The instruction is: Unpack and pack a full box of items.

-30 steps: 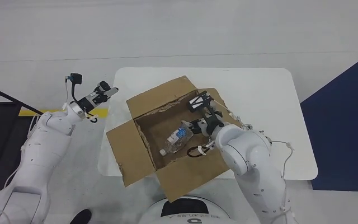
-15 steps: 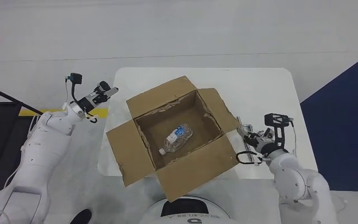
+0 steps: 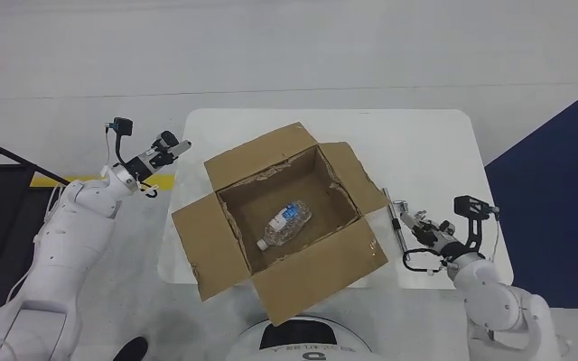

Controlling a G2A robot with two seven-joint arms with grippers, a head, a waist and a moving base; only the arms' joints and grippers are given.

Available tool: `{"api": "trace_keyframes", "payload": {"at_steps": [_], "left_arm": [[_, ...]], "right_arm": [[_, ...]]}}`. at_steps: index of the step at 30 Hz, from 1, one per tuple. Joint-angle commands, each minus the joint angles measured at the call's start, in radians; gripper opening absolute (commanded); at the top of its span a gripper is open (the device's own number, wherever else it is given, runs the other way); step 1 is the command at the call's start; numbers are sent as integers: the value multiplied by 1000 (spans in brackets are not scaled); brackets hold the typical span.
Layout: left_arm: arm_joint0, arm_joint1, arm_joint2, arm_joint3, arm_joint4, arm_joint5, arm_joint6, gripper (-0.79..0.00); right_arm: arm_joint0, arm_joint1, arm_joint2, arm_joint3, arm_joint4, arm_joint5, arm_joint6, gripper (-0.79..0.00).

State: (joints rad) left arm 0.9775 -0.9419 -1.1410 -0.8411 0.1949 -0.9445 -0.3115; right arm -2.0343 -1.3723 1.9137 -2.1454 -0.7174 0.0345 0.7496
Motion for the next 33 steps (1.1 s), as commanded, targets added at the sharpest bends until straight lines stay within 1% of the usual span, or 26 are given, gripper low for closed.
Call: {"api": "trace_keyframes", "payload": {"at_steps": [1, 4, 6, 7, 8, 9, 10, 11, 13, 16, 18, 21, 28, 33], "left_arm": [[0, 0, 0, 0, 0, 0, 0, 0], [0, 0, 0, 0, 0, 0, 0, 0], [0, 0, 0, 0, 0, 0, 0, 0], [0, 0, 0, 0, 0, 0, 0, 0], [0, 0, 0, 0, 0, 0, 0, 0], [0, 0, 0, 0, 0, 0, 0, 0], [0, 0, 0, 0, 0, 0, 0, 0], [0, 0, 0, 0, 0, 0, 0, 0], [0, 0, 0, 0, 0, 0, 0, 0], [0, 0, 0, 0, 0, 0, 0, 0], [0, 0, 0, 0, 0, 0, 0, 0], [0, 0, 0, 0, 0, 0, 0, 0], [0, 0, 0, 0, 0, 0, 0, 0], [0, 0, 0, 0, 0, 0, 0, 0]], "right_arm": [[20, 5, 75, 72, 151, -13, 53, 0], [72, 17, 169, 195, 286, -19, 132, 0], [105, 26, 206, 261, 323, -22, 172, 0], [125, 31, 219, 295, 344, -30, 204, -62], [146, 37, 233, 328, 361, -39, 233, -175], [174, 44, 250, 371, 360, -30, 250, -225], [187, 48, 253, 389, 355, -25, 262, -323], [207, 53, 254, 415, 354, -17, 285, -403], [249, 65, 256, 471, 340, -2, 329, -413], [289, 79, 262, 536, 340, -5, 380, -419], [315, 88, 261, 579, 349, -13, 417, -437], [342, 101, 265, 627, 338, -15, 441, -456], [374, 121, 238, 681, 318, -24, 482, -474], [391, 129, 207, 710, 313, -22, 471, -459]]}}
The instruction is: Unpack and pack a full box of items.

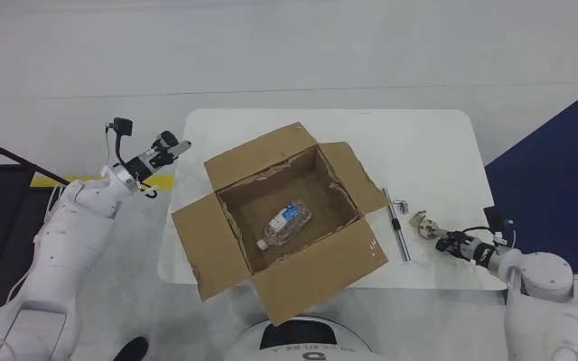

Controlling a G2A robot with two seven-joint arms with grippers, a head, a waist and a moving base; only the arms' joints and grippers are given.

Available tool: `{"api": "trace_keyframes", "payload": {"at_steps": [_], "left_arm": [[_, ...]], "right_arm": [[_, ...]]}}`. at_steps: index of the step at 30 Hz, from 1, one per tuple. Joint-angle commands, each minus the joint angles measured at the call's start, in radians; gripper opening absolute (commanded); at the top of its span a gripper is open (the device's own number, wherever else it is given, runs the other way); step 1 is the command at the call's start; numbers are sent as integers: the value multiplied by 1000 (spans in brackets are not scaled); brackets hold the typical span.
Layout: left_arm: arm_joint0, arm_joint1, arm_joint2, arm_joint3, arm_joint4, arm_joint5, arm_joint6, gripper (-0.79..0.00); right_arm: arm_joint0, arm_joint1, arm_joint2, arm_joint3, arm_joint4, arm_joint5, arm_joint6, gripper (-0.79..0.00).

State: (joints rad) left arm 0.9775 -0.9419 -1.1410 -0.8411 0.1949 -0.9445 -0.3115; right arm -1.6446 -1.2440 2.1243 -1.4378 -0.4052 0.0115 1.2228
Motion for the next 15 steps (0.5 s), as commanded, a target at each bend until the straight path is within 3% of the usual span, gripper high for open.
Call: {"api": "trace_keyframes", "payload": {"at_steps": [1, 8, 10, 12, 15], "left_arm": [[0, 0, 0, 0, 0, 0, 0, 0], [0, 0, 0, 0, 0, 0, 0, 0], [0, 0, 0, 0, 0, 0, 0, 0], [0, 0, 0, 0, 0, 0, 0, 0], [0, 0, 0, 0, 0, 0, 0, 0]], "right_arm": [[4, 2, -9, 8, 2, 2, -5, -459], [11, 14, -32, 29, 9, 11, -15, -520], [8, 17, -36, 30, 12, 13, -20, -625], [2, 20, -39, 28, 17, 12, -20, -785], [-18, 25, -26, 13, 43, -2, -17, -785]]}}
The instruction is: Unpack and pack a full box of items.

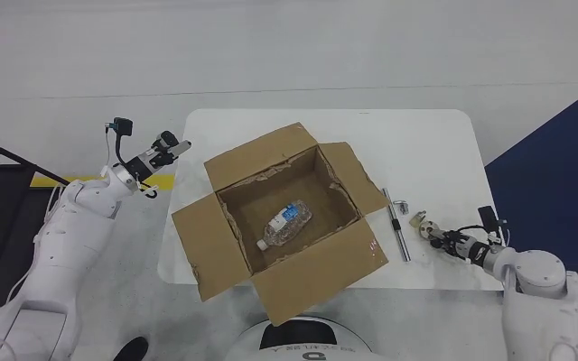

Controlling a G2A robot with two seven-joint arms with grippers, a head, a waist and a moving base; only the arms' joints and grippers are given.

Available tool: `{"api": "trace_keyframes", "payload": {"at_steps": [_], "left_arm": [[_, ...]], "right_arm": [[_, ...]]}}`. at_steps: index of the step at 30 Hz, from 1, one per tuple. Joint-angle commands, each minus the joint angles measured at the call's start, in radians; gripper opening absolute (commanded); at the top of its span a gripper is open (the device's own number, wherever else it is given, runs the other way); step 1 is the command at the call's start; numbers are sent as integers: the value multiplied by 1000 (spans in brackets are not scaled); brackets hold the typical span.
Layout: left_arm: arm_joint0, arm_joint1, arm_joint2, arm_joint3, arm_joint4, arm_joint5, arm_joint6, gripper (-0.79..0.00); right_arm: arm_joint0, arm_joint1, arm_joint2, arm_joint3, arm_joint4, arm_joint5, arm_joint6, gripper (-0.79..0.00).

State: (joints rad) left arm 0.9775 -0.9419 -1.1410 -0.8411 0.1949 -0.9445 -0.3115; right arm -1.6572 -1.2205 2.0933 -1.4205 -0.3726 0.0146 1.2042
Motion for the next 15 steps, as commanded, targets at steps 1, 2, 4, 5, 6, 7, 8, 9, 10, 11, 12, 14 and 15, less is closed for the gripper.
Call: {"api": "trace_keyframes", "payload": {"at_steps": [1, 2, 4, 5, 6, 7, 8, 9, 10, 11, 12, 14, 15], "left_arm": [[0, 0, 0, 0, 0, 0, 0, 0], [0, 0, 0, 0, 0, 0, 0, 0], [0, 0, 0, 0, 0, 0, 0, 0], [0, 0, 0, 0, 0, 0, 0, 0], [0, 0, 0, 0, 0, 0, 0, 0], [0, 0, 0, 0, 0, 0, 0, 0], [0, 0, 0, 0, 0, 0, 0, 0], [0, 0, 0, 0, 0, 0, 0, 0], [0, 0, 0, 0, 0, 0, 0, 0], [0, 0, 0, 0, 0, 0, 0, 0], [0, 0, 0, 0, 0, 0, 0, 0], [0, 0, 0, 0, 0, 0, 0, 0], [0, 0, 0, 0, 0, 0, 0, 0]], "right_arm": [[-16, 3, 15, -14, 21, -12, 0, -785], [-27, 4, 24, -22, 34, -16, -1, -785], [-46, 6, 46, -31, 74, -24, -15, -785], [-55, 7, 52, -35, 85, -30, -17, -785], [-62, 8, 60, -36, 105, -36, -22, -785], [-66, 10, 68, -34, 119, -37, -27, -785], [-68, 11, 72, -36, 129, -42, -27, -785], [-72, 12, 80, -39, 170, -59, -13, -785], [-76, 13, 87, -41, 185, -66, -9, -785], [-82, 15, 97, -53, 213, -82, 0, -785], [-90, 16, 106, -65, 240, -94, 10, -785], [-107, 17, 119, -97, 298, -114, 22, -785], [-117, 17, 123, -115, 326, -122, 30, -785]]}}
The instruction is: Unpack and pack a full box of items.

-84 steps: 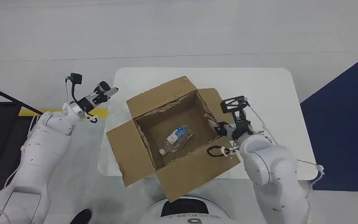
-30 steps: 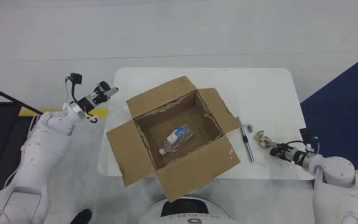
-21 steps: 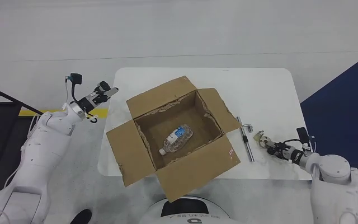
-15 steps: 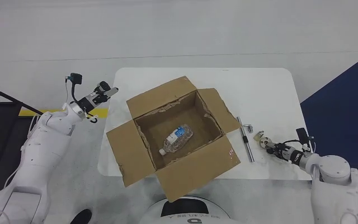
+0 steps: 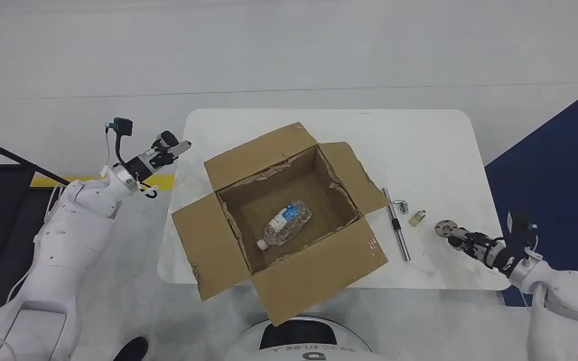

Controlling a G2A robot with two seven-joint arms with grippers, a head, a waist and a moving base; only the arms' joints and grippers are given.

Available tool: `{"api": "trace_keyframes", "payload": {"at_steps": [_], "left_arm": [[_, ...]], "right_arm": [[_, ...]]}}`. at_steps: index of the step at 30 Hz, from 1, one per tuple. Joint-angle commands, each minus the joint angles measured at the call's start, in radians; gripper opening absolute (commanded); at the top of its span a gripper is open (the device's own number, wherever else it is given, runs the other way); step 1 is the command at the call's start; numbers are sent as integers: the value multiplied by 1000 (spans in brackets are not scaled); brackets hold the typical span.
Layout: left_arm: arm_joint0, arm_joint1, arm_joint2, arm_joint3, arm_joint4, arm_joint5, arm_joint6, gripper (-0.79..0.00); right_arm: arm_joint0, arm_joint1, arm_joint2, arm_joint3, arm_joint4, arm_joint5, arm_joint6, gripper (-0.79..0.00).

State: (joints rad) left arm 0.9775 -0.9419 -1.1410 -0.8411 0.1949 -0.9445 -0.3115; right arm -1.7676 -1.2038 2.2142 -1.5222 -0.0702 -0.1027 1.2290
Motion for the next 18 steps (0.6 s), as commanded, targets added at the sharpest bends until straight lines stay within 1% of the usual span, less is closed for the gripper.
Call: {"api": "trace_keyframes", "payload": {"at_steps": [1, 5, 6, 16, 18], "left_arm": [[0, 0, 0, 0, 0, 0, 0, 0], [0, 0, 0, 0, 0, 0, 0, 0], [0, 0, 0, 0, 0, 0, 0, 0], [0, 0, 0, 0, 0, 0, 0, 0], [0, 0, 0, 0, 0, 0, 0, 0]], "right_arm": [[-15, 0, 5, -35, 53, -15, 9, -785], [-65, -2, 0, -141, 157, -49, 46, -785], [-86, -3, -8, -183, 188, -57, 71, -785], [-90, -4, -11, -188, 202, -58, 69, -785], [-94, -5, -24, -194, 242, -91, 57, -785]]}}
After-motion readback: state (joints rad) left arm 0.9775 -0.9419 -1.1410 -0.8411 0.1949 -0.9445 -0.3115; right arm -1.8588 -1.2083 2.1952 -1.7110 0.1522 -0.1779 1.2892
